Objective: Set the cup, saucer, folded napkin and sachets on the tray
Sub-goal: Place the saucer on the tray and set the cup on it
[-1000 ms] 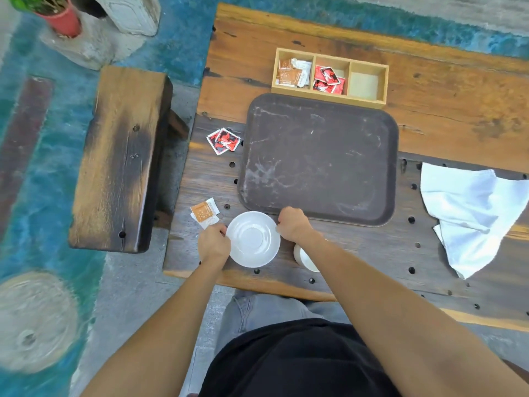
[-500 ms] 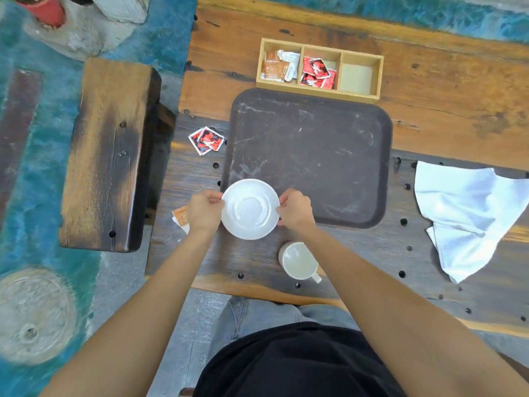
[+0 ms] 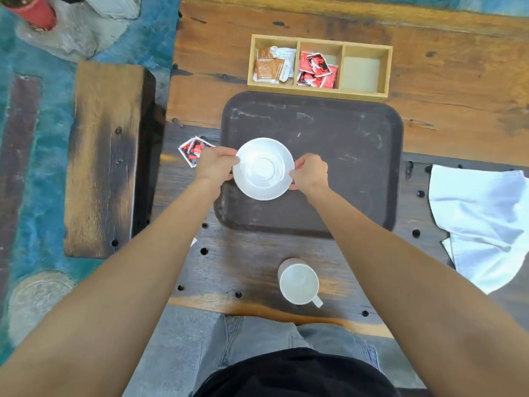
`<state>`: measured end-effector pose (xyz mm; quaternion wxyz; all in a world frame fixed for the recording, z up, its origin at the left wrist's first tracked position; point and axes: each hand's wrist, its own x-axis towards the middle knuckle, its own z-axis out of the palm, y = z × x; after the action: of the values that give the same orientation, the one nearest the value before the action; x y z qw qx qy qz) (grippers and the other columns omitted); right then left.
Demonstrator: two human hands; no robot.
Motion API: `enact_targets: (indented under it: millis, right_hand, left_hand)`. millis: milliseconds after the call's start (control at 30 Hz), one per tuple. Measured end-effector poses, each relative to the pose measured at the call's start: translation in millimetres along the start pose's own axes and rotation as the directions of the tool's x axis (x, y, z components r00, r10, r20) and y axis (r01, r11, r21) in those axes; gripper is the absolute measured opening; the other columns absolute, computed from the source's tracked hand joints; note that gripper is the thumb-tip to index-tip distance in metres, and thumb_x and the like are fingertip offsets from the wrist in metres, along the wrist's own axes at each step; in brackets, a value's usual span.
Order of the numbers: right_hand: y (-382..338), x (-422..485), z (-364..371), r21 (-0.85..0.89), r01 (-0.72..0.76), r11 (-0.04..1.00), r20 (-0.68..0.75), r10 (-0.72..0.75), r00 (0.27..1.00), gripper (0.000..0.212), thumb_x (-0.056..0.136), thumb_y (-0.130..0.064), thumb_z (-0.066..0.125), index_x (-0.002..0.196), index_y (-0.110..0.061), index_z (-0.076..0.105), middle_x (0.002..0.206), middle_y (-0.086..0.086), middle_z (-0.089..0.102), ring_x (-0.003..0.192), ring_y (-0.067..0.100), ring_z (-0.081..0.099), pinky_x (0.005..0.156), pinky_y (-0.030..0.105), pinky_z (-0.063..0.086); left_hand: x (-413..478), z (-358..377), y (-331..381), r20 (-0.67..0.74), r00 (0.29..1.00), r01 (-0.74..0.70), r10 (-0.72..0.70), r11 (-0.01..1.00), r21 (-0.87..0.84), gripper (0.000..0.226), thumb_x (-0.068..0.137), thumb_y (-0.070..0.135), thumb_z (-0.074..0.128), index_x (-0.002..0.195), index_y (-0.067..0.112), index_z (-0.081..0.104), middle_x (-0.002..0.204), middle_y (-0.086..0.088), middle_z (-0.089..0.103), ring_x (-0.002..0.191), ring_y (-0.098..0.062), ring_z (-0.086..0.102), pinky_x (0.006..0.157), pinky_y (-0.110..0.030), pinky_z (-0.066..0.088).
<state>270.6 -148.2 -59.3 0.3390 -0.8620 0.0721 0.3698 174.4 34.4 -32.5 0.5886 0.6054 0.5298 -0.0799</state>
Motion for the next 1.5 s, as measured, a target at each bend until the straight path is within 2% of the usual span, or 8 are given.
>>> enact_targets:
  millis: [467, 633, 767, 900, 1033, 1233, 1400, 1500]
  right_hand:
    - [-41.1, 71.5, 5.2, -0.023, 0.02, 1.0, -0.023, -0.021, 1.0, 0.022, 0.08, 0.007, 0.06, 0.096, -0.007, 0.067, 0.104, 0.016, 0.069, 0.088, 0.038, 0.073, 0.073, 0.051, 0.065]
    - [-36.3, 70.0, 4.7, -0.008, 0.034, 0.999, -0.034, -0.035, 0.999, 0.021, 0.082, 0.006, 0.06, 0.098, -0.006, 0.066, 0.103, 0.015, 0.07, 0.088, 0.035, 0.073, 0.072, 0.049, 0.066]
    - [-32.7, 67.0, 2.6, 0.026, 0.034, 0.999, -0.015, -0.034, 0.999, 0.02, 0.085, 0.004, 0.06, 0.102, -0.006, 0.064, 0.105, 0.014, 0.069, 0.09, 0.034, 0.075, 0.069, 0.047, 0.067]
    - [-25.7, 55.3, -2.4, 0.015, 0.048, 0.999, 0.024, -0.048, 0.999, 0.028, 0.088, -0.012, 0.065, 0.115, -0.008, 0.06, 0.111, 0.014, 0.07, 0.095, 0.033, 0.075, 0.08, 0.048, 0.065]
    - [-1.9, 28.3, -9.7, 0.037, 0.04, 0.999, 0.022, -0.041, 0.999, 0.027, 0.09, -0.017, 0.064, 0.117, -0.009, 0.061, 0.113, 0.014, 0.071, 0.106, 0.033, 0.07, 0.092, 0.049, 0.06]
    - [51.6, -34.2, -20.2, 0.144, 0.012, 0.989, 0.026, -0.016, 1.0, 0.023, 0.093, -0.014, 0.062, 0.115, -0.01, 0.065, 0.11, 0.017, 0.073, 0.106, 0.032, 0.071, 0.096, 0.049, 0.058]
    - [100.6, -100.3, -19.4, 0.141, -0.038, 0.989, 0.067, 0.029, 0.997, 0.022, 0.093, -0.014, 0.066, 0.114, -0.009, 0.067, 0.11, 0.016, 0.074, 0.107, 0.034, 0.07, 0.101, 0.051, 0.053]
    - [125.9, -139.7, -18.1, 0.051, -0.031, 0.998, 0.066, 0.028, 0.997, 0.023, 0.092, -0.023, 0.069, 0.114, -0.013, 0.069, 0.104, 0.004, 0.074, 0.101, 0.024, 0.069, 0.097, 0.038, 0.053]
  left_hand:
    - [61.0, 6.4, 23.4, 0.009, 0.999, -0.04, 0.04, 0.999, -0.019, 0.036, 0.089, -0.003, 0.064, 0.124, 0.001, 0.065, 0.122, -0.02, 0.069, 0.118, -0.032, 0.065, 0.085, -0.033, 0.058]
    - [55.4, 5.8, 16.4, 0.045, 0.998, -0.054, 0.055, 0.998, -0.016, 0.053, 0.09, -0.003, 0.064, 0.141, 0.006, 0.051, 0.132, -0.013, 0.064, 0.12, -0.027, 0.062, 0.098, -0.041, 0.056]
    - [44.5, 3.4, 2.3, 0.073, 0.989, -0.134, 0.126, 0.984, 0.119, 0.06, 0.088, -0.002, 0.065, 0.143, 0.009, 0.048, 0.137, -0.009, 0.061, 0.122, -0.024, 0.061, 0.103, -0.04, 0.052]
    - [23.9, 0.2, -21.3, 0.114, 0.945, -0.326, 0.307, 0.853, 0.408, 0.058, 0.086, -0.002, 0.064, 0.141, 0.01, 0.053, 0.139, -0.009, 0.06, 0.13, -0.025, 0.056, 0.104, -0.034, 0.046]
    - [1.2, -3.9, -61.4, 0.24, 0.9, -0.428, 0.364, 0.629, 0.649, 0.067, 0.092, 0.001, 0.062, 0.154, 0.005, 0.038, 0.161, -0.014, 0.038, 0.148, -0.029, 0.037, 0.123, -0.038, 0.029]
    - [-26.9, -13.7, -116.3, 0.458, 0.792, -0.58, 0.402, 0.266, 0.77, 0.067, 0.098, 0.017, 0.061, 0.159, 0.015, 0.033, 0.169, -0.009, 0.019, 0.157, -0.03, 0.014, 0.126, -0.04, 0.022]
    - [-38.8, -18.6, -129.8, 0.488, 0.777, -0.589, 0.397, 0.189, 0.785, 0.066, 0.099, 0.015, 0.057, 0.16, 0.018, 0.03, 0.17, -0.007, 0.018, 0.157, -0.03, 0.015, 0.122, -0.041, 0.032]
    - [-43.3, -18.8, -133.0, 0.492, 0.778, -0.589, 0.391, 0.179, 0.788, 0.064, 0.101, 0.011, 0.052, 0.16, 0.016, 0.028, 0.171, -0.008, 0.015, 0.158, -0.03, 0.013, 0.122, -0.042, 0.033]
